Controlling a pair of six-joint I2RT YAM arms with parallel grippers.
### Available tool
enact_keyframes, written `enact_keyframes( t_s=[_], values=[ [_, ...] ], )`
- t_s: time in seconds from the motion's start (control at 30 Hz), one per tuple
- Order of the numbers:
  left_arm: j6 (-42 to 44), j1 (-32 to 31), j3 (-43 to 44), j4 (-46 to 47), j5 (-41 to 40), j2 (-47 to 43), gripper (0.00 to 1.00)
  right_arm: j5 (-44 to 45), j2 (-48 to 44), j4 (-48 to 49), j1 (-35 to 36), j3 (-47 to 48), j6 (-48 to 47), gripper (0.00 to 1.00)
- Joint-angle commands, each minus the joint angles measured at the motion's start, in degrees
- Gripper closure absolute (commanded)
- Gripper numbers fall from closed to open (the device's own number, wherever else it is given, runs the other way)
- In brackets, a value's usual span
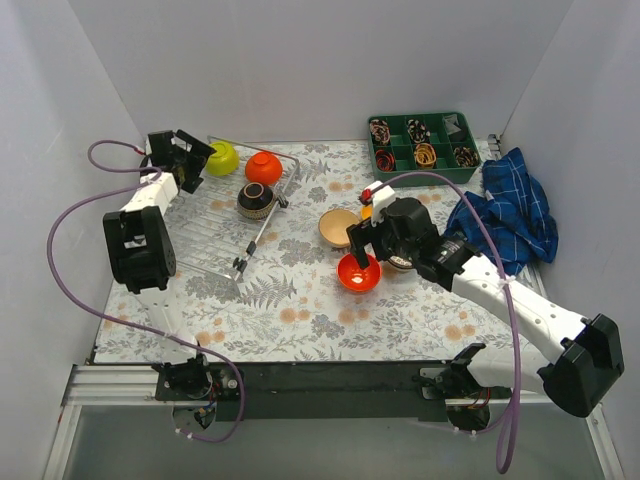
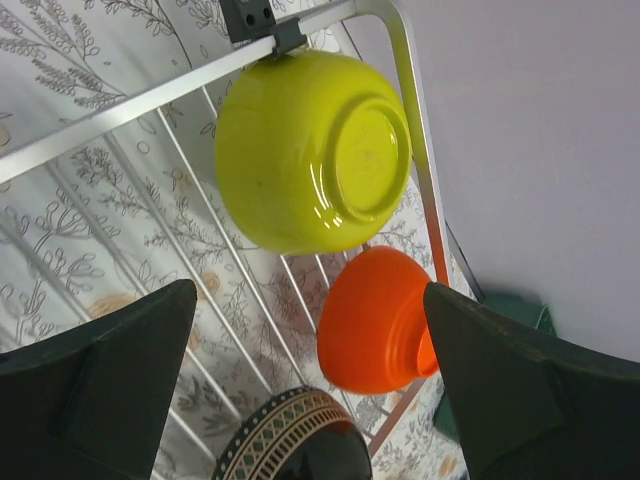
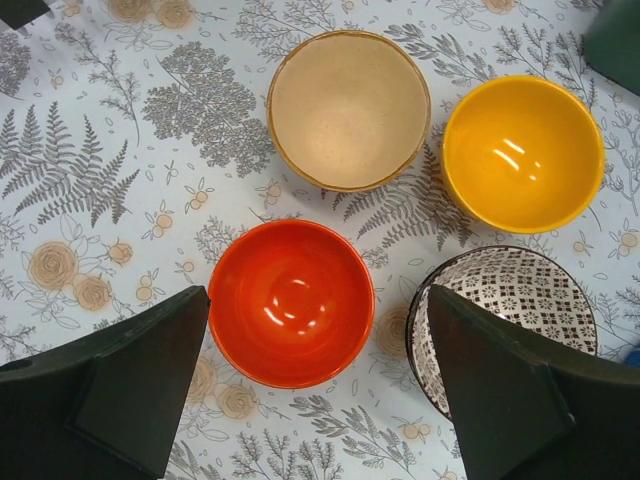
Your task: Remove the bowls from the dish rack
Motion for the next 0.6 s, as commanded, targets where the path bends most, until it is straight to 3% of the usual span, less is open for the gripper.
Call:
enact_keyframes(
  t_s=[0.0,0.57],
  values=[
    [-2.2,-0.03,4.39,3.16,-1.65,2.31,0.02,-3.07,-0.95,0.47,-2.39,-0.67,-0.96,0.02],
    [0.0,-0.47,4.57,12.92,-2.62,7.15,0.02,-8.78,3.61,0.38,-6.97,0.12,-2.81,0.03]
  ],
)
